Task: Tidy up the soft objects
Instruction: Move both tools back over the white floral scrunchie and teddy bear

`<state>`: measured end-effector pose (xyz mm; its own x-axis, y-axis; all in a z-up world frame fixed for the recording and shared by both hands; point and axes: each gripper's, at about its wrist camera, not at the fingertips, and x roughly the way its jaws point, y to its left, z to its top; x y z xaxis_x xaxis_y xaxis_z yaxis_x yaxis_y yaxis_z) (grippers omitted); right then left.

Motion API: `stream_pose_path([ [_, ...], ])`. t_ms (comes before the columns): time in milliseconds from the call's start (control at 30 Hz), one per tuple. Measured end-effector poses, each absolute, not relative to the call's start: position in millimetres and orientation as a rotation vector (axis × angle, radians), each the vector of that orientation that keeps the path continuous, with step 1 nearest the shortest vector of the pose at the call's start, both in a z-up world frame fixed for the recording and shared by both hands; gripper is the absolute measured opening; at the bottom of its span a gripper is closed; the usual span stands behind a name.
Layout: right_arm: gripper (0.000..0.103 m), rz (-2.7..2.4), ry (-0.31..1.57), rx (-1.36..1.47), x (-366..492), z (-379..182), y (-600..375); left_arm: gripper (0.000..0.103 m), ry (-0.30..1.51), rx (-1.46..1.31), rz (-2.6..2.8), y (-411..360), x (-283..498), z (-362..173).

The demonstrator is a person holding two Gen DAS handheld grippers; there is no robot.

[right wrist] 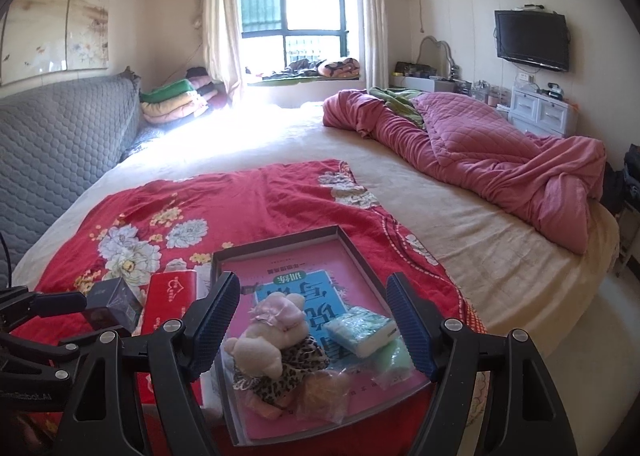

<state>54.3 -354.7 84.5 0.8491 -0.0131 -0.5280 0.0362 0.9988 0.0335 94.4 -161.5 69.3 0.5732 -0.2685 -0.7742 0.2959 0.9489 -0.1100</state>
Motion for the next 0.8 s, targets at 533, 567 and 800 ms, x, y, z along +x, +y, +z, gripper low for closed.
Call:
stream_pose_path([
  [533, 0.077, 0.116, 0.551, -0.010, 39.4, 103.4, -292.3, 0.081, 0.899, -0.004, -0.252, -104.2, 63.7, 72.7],
  [567, 0.077, 0.122, 0.551, -0.018, 38.6, 103.7, -287.8, 0.081, 0.898, -0.006, -0.245, -100.6, 62.4, 72.4],
  [800, 0.077, 0.169, 0.559, -0.066, 32.4, 105.9, -264.2, 0.081, 0.904, -0.039, -0.210, -70.6, 54.1, 70.2],
])
